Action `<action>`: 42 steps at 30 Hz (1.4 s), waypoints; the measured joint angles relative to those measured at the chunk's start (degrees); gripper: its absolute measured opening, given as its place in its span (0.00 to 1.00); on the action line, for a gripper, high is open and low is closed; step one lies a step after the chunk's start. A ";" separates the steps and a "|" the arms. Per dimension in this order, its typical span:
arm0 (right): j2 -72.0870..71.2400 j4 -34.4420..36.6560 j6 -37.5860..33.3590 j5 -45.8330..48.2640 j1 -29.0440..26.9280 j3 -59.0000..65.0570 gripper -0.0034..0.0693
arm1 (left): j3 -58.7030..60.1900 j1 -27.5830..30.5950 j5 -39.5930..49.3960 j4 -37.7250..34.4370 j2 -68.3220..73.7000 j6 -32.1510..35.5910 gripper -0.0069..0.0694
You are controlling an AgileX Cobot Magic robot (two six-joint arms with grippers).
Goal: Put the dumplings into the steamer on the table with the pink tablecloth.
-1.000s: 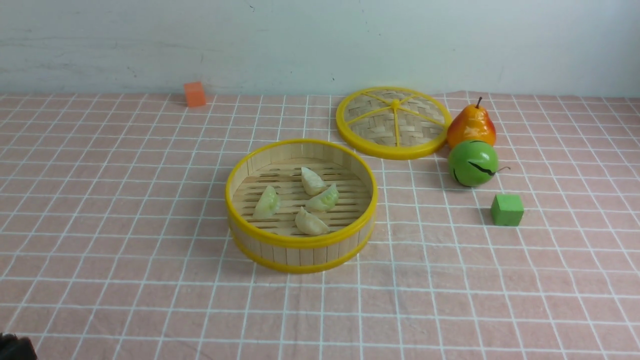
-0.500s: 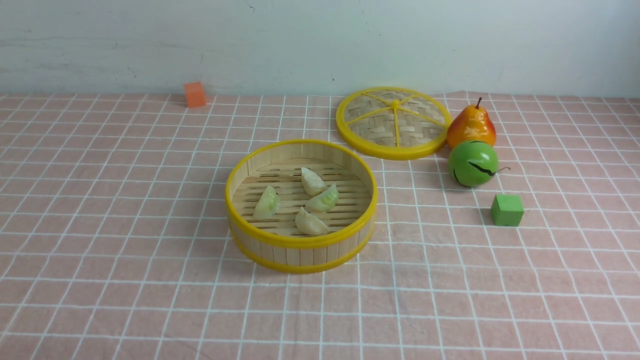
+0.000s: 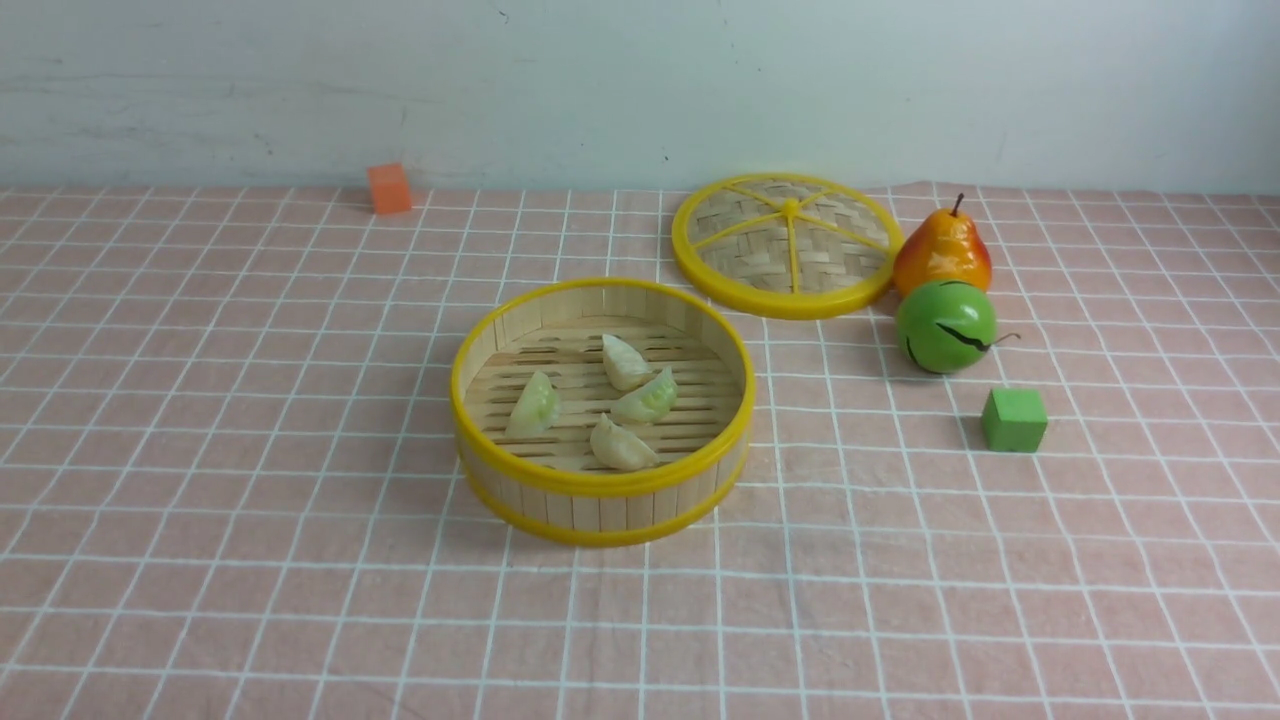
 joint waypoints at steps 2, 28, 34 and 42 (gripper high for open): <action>0.00 0.00 0.00 0.00 0.00 0.00 0.09 | 0.00 0.00 0.22 0.06 0.00 0.00 0.07; 0.00 0.00 0.00 0.00 0.00 0.00 0.12 | 0.00 0.00 0.32 0.16 0.00 0.00 0.07; 0.00 0.00 0.00 0.00 0.00 0.00 0.14 | 0.00 0.00 0.42 0.16 0.00 0.00 0.07; 0.00 0.00 0.00 0.00 0.00 0.00 0.16 | 0.00 0.00 0.42 0.16 0.00 0.00 0.08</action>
